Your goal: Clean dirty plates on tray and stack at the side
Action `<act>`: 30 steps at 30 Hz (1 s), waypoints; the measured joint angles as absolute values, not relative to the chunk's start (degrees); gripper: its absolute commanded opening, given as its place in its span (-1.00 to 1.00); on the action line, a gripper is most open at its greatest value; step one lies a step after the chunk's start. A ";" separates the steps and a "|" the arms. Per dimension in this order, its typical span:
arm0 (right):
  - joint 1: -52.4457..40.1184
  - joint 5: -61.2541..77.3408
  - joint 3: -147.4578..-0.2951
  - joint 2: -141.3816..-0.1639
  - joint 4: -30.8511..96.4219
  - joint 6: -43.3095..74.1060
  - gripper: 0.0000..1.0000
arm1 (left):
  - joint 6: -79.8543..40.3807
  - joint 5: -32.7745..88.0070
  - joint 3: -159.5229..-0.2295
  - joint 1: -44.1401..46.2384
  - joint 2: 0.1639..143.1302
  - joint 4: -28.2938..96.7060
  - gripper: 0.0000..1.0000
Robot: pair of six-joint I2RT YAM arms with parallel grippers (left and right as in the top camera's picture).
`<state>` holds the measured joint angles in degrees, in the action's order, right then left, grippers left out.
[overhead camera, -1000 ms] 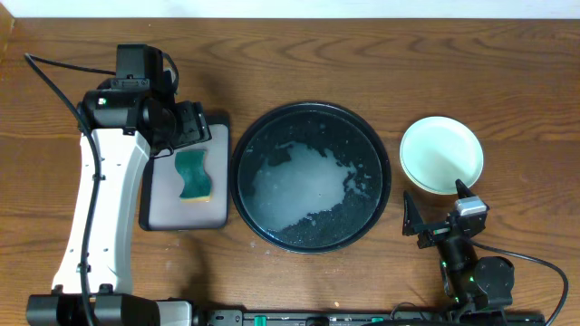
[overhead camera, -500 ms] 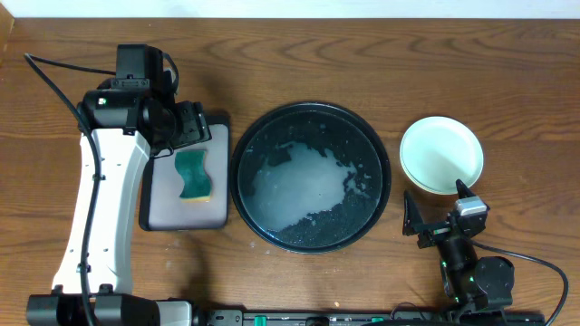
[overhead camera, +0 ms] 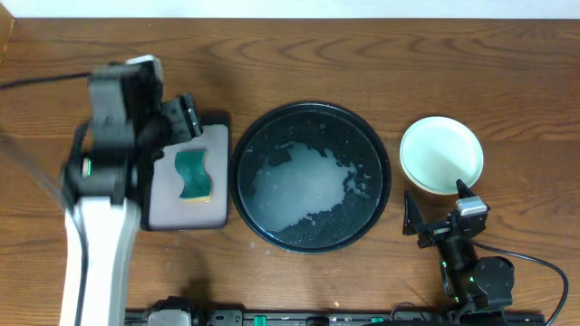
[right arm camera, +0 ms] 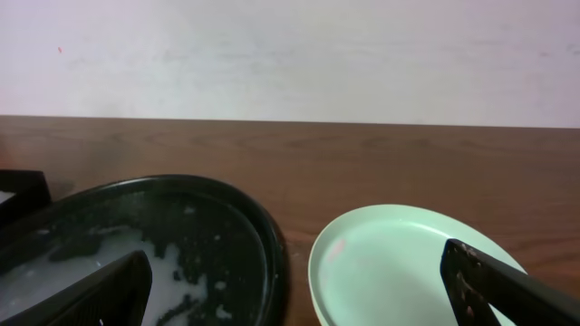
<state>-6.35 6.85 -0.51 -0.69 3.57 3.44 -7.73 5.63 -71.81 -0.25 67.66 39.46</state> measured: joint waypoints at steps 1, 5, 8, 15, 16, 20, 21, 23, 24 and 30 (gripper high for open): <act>-6.35 6.83 -0.51 -0.69 3.57 3.46 0.99 | -6.37 5.63 -68.64 -0.25 64.18 35.86 0.56; -6.35 6.76 -0.51 -0.69 3.55 3.46 0.99 | -1.08 5.63 -56.10 -0.25 52.05 24.25 0.55; -6.35 6.74 -0.51 -0.67 3.62 3.46 0.98 | 2.46 5.63 -45.56 -0.25 42.48 18.57 0.55; -6.35 6.63 -0.51 -0.69 3.57 3.46 0.98 | 5.45 5.61 -27.70 -0.25 24.73 9.13 0.56; -6.35 6.63 -0.51 -0.69 3.60 3.46 0.99 | 5.69 5.63 -25.91 -0.25 23.31 8.08 0.56; -6.35 6.63 -0.51 -0.69 3.57 3.46 0.99 | 6.20 5.58 -17.23 -0.25 17.21 2.98 0.56; -6.35 6.63 -0.51 -0.69 3.57 3.46 0.98 | 6.26 5.56 -15.31 -0.25 15.81 1.67 0.55; -6.35 6.63 -0.51 -0.69 3.60 3.46 0.99 | 6.28 5.39 -11.18 -0.25 12.47 -1.19 0.55; -6.35 6.63 -0.51 -0.69 3.60 3.46 0.99 | 6.28 5.19 -9.32 -0.25 10.81 -2.31 0.55; -6.35 6.63 -0.51 -0.69 3.60 3.46 0.98 | 6.28 4.49 -1.30 -0.25 2.74 -3.22 0.56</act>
<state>-6.35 6.63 -0.51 -0.69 3.60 3.46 6.28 4.49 -1.30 -0.25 2.74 -3.22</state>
